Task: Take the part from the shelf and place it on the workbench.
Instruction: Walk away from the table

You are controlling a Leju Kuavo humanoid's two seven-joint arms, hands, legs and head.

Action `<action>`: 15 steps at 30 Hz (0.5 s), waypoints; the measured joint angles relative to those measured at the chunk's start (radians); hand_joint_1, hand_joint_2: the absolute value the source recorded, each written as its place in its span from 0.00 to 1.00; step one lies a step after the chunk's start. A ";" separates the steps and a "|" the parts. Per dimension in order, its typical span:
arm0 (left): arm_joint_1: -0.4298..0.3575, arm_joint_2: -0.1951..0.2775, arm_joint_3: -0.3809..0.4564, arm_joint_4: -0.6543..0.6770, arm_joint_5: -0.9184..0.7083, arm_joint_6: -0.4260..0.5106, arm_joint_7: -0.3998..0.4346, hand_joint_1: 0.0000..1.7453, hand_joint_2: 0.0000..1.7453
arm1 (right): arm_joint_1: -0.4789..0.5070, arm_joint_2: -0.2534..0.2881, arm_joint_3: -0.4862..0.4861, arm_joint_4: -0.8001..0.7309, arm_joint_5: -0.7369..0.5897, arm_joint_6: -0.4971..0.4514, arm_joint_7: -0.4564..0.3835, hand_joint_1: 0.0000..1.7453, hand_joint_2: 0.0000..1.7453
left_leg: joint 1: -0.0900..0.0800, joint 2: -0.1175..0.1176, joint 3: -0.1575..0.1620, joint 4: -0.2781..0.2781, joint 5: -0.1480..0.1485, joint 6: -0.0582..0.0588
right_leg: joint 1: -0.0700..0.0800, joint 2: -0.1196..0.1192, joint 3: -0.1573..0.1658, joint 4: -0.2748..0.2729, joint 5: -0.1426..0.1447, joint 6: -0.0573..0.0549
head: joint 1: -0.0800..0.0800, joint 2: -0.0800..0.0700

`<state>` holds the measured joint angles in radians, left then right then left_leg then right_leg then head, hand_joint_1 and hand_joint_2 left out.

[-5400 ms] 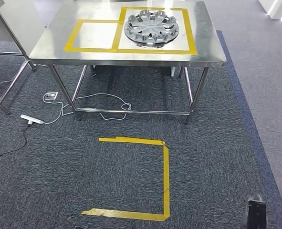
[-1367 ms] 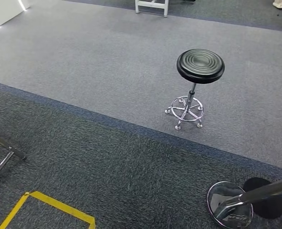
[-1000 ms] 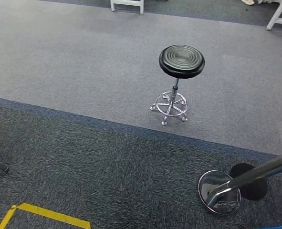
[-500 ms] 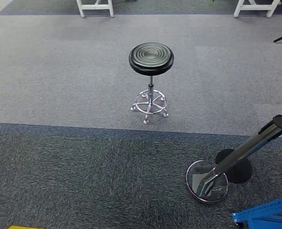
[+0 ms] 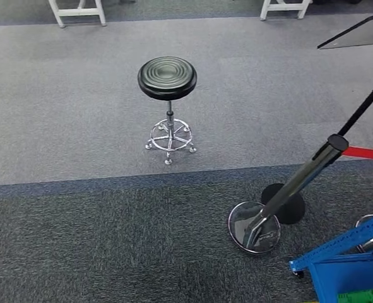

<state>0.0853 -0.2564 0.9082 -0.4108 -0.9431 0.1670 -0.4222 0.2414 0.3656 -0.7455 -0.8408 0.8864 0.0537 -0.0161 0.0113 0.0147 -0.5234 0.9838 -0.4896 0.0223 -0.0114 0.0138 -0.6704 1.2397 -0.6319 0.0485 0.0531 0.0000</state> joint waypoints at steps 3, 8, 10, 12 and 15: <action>0.000 0.000 0.011 0.003 -0.012 -0.012 0.000 0.00 0.00 | 0.007 0.000 0.001 0.000 0.002 0.003 0.000 0.00 0.00 | -0.002 0.038 0.003 0.001 -0.005 -0.002 | 0.000 -0.013 0.012 -0.010 0.033 0.003 | 0.000 0.000; 0.000 -0.004 0.032 0.003 -0.033 -0.035 0.000 0.00 0.00 | 0.011 -0.001 0.013 -0.006 -0.003 0.006 0.011 0.00 0.00 | -0.011 0.083 0.020 0.004 -0.018 -0.023 | 0.006 -0.085 0.134 -0.239 0.116 -0.021 | -0.003 0.000; -0.002 -0.006 0.040 0.001 -0.039 -0.039 0.000 0.00 0.00 | 0.019 0.000 0.019 -0.009 -0.008 0.007 0.018 0.00 0.00 | -0.010 0.094 0.026 0.006 -0.023 -0.034 | 0.005 -0.064 0.134 -0.241 0.120 -0.033 | -0.003 0.000; -0.003 -0.008 0.046 -0.001 -0.046 -0.043 0.000 0.00 0.00 | 0.027 0.000 0.026 -0.014 -0.014 0.009 0.026 0.00 0.00 | -0.006 0.062 0.016 0.041 -0.054 -0.046 | 0.001 -0.045 0.140 -0.245 0.127 -0.044 | -0.007 0.000; 0.001 -0.008 0.055 -0.002 -0.052 -0.047 0.000 0.00 0.00 | 0.029 -0.001 0.037 -0.021 -0.022 0.012 0.031 0.00 0.00 | -0.001 0.003 -0.063 0.216 -0.149 -0.054 | 0.001 -0.010 0.140 -0.245 0.131 -0.053 | -0.013 0.000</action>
<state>0.0866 -0.2641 0.9631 -0.4127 -0.9953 0.1202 -0.4217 0.2703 0.3651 -0.7080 -0.8617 0.8646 0.0657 0.0148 0.0100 0.0181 -0.5862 1.1996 -0.6387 -0.0312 -0.0107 0.0035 -0.5300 0.9945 -0.5012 -0.0044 0.0403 0.0000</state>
